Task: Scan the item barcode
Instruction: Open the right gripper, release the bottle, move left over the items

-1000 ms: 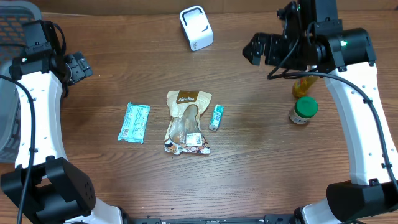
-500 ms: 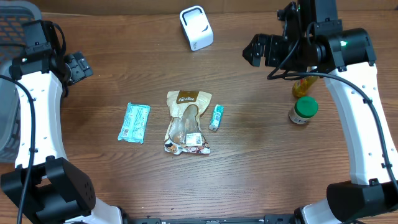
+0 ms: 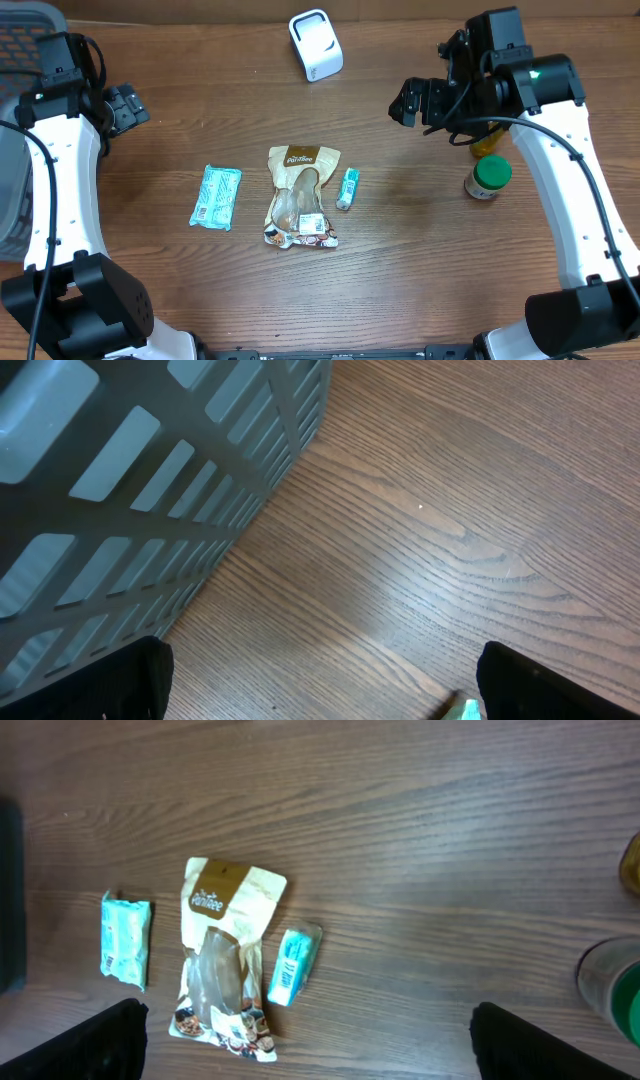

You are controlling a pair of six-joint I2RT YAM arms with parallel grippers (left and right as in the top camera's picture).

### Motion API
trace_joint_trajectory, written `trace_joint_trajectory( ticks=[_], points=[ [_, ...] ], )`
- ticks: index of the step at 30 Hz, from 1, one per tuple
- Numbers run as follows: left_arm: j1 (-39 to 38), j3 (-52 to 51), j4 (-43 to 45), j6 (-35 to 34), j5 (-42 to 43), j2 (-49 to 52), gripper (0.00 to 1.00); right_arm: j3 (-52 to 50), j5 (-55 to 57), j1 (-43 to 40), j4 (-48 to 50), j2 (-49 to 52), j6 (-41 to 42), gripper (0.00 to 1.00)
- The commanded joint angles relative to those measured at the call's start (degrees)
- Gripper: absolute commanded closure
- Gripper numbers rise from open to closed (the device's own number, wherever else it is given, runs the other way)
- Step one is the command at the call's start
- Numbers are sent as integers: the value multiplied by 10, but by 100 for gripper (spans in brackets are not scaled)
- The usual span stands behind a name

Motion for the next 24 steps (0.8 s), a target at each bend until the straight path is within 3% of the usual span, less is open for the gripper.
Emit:
trace_joint_trajectory(
  ticks=[1,9,24],
  points=[
    [5,10,2,7,-8,-5,0,-15,-4,2,5,2,3,7],
    [5,10,2,7,-8,-5,1,-41,-3,2,8,8,3,22],
    [5,10,2,7,-8,-5,1,-47,-3,4,10,8,3,24]
  ],
)
